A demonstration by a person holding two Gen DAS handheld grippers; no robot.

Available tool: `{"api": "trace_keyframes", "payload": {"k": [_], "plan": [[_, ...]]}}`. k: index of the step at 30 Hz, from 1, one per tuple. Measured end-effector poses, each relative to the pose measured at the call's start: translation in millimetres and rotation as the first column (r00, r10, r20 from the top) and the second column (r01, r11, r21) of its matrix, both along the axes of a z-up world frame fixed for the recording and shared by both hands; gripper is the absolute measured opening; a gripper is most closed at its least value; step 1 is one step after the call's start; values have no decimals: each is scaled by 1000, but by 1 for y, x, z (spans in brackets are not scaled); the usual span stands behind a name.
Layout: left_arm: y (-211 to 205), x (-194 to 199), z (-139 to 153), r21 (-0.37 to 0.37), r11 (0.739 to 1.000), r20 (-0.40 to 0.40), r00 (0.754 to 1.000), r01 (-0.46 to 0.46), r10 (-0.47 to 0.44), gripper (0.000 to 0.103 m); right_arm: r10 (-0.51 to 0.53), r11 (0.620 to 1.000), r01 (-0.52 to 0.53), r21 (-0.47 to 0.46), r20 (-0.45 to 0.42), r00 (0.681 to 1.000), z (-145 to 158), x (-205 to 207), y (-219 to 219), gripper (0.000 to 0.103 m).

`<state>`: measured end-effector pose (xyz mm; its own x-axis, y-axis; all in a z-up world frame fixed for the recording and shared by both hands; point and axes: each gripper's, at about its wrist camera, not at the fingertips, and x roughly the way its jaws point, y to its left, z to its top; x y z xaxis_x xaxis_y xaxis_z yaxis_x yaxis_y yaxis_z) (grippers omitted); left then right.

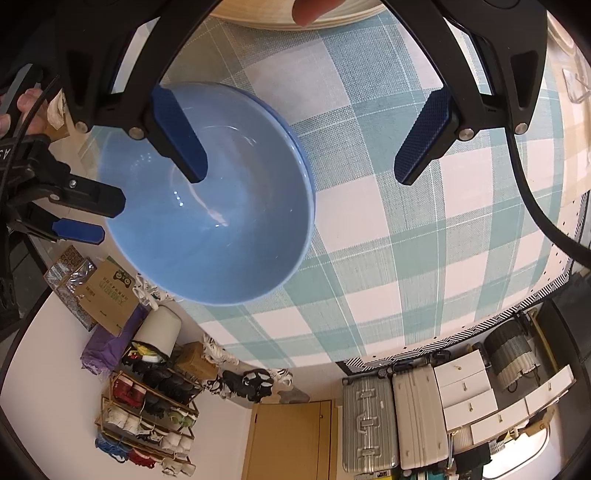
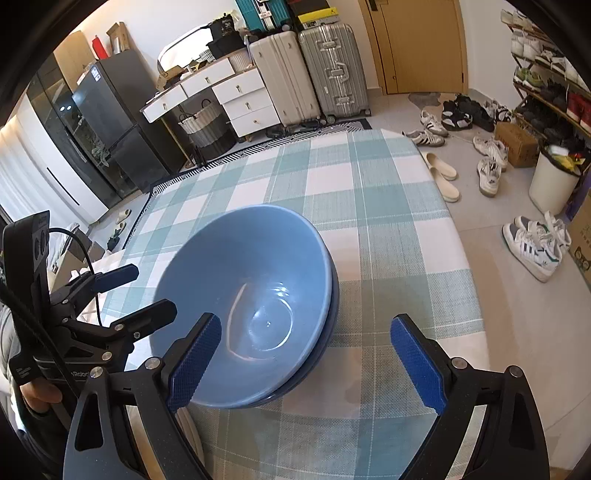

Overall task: Organize plates and bowls
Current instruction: 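Close both grippers on opposite rims of the blue bowl stack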

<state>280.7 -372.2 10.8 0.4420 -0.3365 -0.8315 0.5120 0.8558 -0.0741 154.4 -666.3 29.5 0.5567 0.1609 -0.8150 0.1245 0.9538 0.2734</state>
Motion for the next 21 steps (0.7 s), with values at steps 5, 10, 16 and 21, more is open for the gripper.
{"api": "trace_keyframes", "payload": {"k": [5,10,16,21], "plan": [[-5,9,-14,7,1000,-24,1000,0,0,100,-4,1000,4,16,-28,1000,-13,7,-3,94],[-8,20,-31,12,1000,-68,998,-8,9,92,3,999,-1,46,-44,999,-24,14,-4,94],[-10,27,-44,21,1000,-93,996,-14,16,72,20,999,-17,43,-70,997,-36,22,-4,88],[-10,33,-50,8,1000,-112,994,-12,12,64,34,998,-28,58,-102,994,-46,28,-4,70]]}}
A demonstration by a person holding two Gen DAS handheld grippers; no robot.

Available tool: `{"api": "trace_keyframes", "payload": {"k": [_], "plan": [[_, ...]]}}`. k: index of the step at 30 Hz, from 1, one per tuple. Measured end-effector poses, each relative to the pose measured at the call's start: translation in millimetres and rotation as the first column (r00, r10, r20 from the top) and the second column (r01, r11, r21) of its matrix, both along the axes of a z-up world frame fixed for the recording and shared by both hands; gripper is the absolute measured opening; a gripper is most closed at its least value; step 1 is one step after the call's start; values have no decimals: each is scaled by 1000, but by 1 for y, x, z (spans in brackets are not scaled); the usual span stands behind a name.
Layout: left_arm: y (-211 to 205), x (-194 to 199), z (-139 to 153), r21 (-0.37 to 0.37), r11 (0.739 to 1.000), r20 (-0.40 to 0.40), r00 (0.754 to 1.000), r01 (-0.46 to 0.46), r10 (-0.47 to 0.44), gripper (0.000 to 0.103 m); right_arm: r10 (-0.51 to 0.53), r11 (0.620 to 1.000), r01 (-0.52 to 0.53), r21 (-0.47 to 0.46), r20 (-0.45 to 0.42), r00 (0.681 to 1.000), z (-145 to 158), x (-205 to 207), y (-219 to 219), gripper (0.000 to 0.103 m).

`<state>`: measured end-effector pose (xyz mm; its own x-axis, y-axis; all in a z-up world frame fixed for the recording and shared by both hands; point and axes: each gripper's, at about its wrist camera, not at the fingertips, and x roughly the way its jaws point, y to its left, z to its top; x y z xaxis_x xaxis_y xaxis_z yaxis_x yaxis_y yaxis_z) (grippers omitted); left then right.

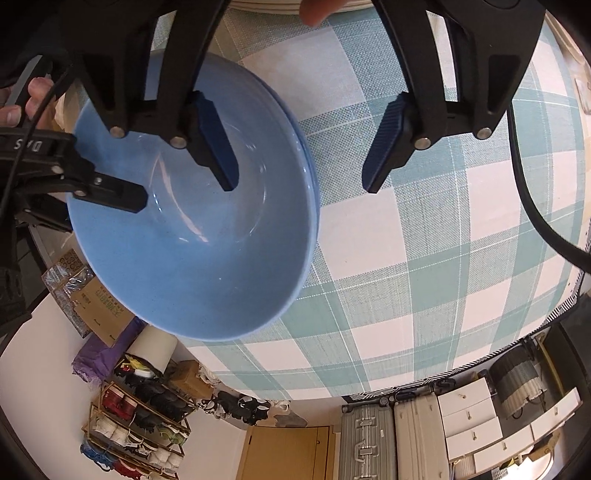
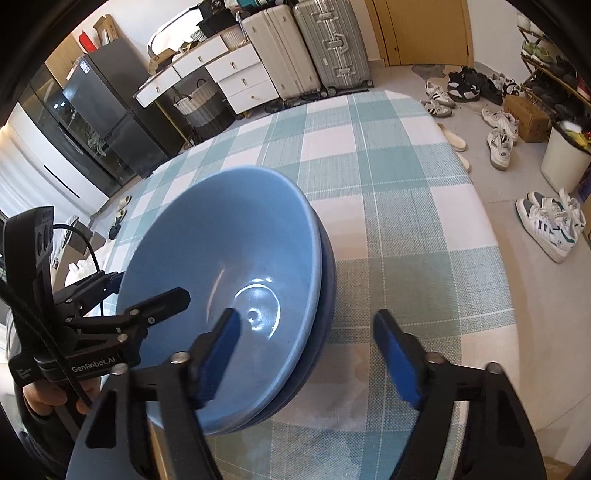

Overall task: Organize plates and bowls
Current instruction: 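Close both grippers on opposite rims of the blue bowl stack, then lift the bowl stack with both grippers and lower it onto the cream plates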

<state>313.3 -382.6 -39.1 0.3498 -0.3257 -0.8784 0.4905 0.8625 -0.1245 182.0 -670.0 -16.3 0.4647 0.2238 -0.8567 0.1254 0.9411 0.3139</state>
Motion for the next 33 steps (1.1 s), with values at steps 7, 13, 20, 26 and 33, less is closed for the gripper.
{"api": "trace_keyframes", "payload": {"k": [7,13,20,26,33], "plan": [[1,3,-5,-22,1000,-27,1000,5,-5,44,21,1000,-21,10,-23,1000,-9,6,5,48],[-3,0,-10,-21,999,-39,999,29,-29,19,25,1000,-25,-8,-7,1000,-9,7,10,33],[-4,-2,-13,-20,999,-25,999,27,-27,18,13,999,-13,-34,0,1000,-7,3,12,26],[0,-10,-4,-20,999,4,1000,29,-29,18,2,1000,-2,-19,-7,1000,-6,0,12,25],[11,-20,19,-35,999,50,999,22,-20,19,8,1000,-7,-23,27,1000,8,-5,18,25]]}}
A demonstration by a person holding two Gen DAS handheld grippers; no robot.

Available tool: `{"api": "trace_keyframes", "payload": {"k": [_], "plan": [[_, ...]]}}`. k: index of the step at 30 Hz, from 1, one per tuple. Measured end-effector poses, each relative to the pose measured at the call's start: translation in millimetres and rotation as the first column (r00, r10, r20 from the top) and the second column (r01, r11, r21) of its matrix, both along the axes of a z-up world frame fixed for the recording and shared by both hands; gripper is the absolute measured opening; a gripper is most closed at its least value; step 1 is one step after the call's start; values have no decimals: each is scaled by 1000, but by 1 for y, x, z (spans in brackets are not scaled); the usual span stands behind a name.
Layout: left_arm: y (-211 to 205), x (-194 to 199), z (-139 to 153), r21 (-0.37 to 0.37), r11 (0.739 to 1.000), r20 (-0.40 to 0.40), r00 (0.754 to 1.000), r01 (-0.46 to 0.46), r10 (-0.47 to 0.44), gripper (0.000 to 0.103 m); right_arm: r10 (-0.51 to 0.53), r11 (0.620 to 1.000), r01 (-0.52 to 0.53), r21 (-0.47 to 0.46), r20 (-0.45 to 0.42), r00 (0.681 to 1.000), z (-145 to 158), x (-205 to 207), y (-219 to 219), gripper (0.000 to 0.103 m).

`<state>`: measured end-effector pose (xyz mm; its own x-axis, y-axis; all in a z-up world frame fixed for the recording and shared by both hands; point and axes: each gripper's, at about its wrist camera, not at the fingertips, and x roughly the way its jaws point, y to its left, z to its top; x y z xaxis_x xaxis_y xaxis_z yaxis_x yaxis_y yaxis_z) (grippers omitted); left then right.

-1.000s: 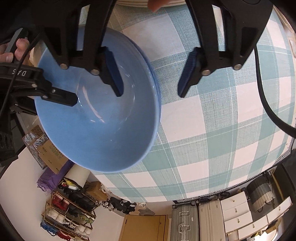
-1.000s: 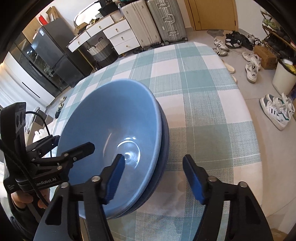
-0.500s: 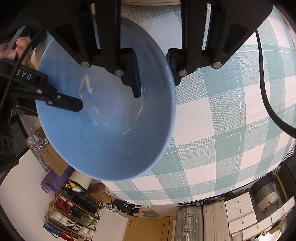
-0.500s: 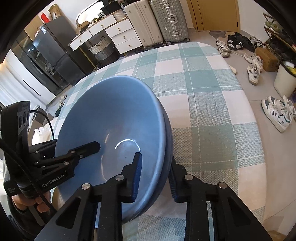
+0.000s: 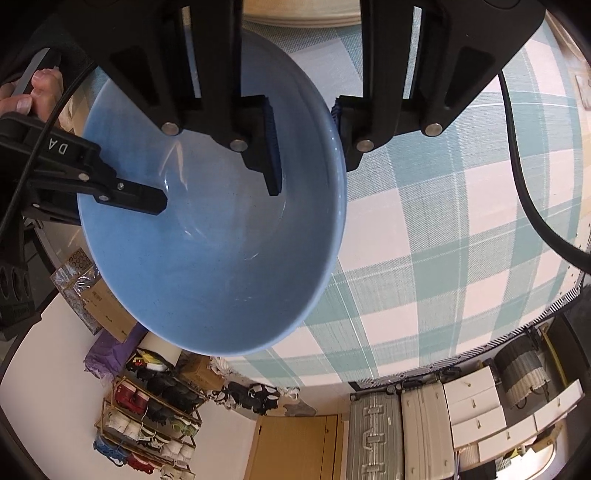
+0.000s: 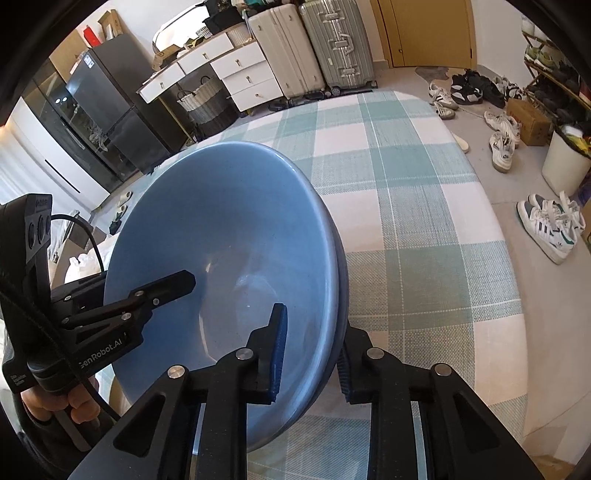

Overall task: Organize plates and bowls
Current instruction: 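Lift the bowl stack with both grippers and lower it onto the cream plates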

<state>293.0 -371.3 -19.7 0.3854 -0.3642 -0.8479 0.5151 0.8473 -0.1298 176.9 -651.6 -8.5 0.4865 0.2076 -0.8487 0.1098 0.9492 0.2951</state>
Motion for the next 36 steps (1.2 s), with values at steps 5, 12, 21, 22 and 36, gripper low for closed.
{"api": "trace_keyframes", "payload": {"k": [5,12,21,22,36], "plan": [[16,-11,23,-13,1000,34,999,-13,13,19,20,1000,-20,-10,32,999,20,-6,11,25],[49,-32,55,-26,998,82,995,-54,56,19,73,997,-71,-24,83,994,50,-18,41,25],[105,-70,79,-21,992,97,987,-125,126,19,149,989,-147,-29,102,984,67,-32,85,25],[110,-74,81,-21,991,98,986,-130,131,19,156,988,-154,-30,103,982,68,-33,89,25],[165,-142,78,-19,980,95,975,-198,199,19,242,970,-240,-33,91,966,65,-67,135,25]]}}
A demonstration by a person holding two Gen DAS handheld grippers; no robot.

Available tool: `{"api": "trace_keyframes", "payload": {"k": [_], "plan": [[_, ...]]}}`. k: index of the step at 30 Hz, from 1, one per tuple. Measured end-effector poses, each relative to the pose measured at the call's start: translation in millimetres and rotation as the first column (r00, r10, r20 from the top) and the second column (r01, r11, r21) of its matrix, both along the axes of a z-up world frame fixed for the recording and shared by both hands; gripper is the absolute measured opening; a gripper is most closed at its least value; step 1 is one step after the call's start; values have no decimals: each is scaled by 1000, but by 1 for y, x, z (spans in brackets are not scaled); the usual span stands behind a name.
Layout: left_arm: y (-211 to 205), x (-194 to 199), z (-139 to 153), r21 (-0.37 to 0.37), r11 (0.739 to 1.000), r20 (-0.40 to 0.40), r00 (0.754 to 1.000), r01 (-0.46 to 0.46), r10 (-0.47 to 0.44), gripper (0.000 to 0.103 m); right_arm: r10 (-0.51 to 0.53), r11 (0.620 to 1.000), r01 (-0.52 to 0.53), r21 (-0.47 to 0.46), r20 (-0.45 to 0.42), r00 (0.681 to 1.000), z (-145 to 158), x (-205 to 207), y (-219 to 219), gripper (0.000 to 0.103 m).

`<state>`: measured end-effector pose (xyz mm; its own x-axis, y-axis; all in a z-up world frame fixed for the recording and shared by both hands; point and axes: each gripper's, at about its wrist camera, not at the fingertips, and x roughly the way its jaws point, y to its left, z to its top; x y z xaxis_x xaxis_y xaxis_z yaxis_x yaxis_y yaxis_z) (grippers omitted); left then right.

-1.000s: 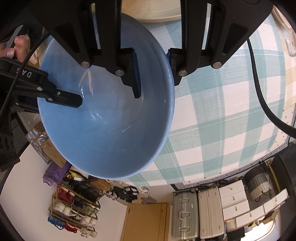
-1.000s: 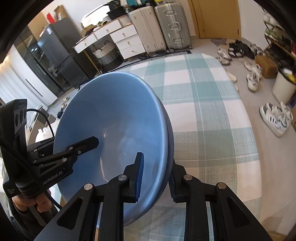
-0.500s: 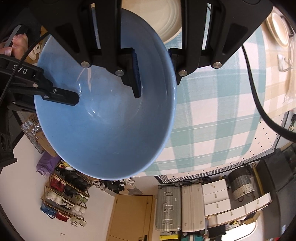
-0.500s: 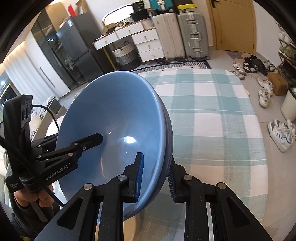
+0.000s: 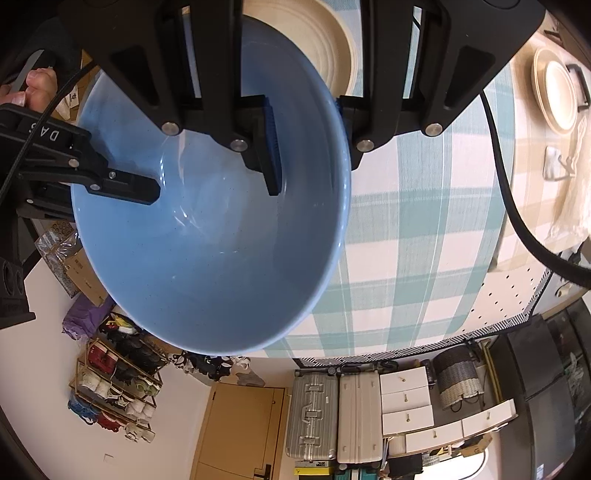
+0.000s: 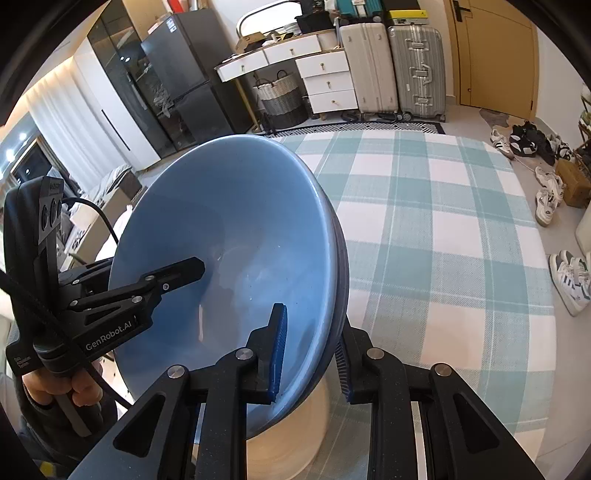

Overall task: Organize plates and bowls
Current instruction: 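Lift the bowl stack with both grippers and lower it onto the cream plates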

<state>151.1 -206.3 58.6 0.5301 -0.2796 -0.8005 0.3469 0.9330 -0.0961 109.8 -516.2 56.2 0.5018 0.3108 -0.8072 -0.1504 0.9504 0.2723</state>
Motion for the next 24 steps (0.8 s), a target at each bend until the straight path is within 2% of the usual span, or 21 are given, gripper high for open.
{"api": "trace_keyframes", "payload": {"k": [12,24], "plan": [[16,-51,-21,7,999,-30,999,-39,39,19,56,998,-56,0,-45,997,-19,-34,22,25],[22,-78,-46,-11,999,-84,995,-52,51,19,80,997,-82,-12,-100,992,-35,-60,30,25]]}}
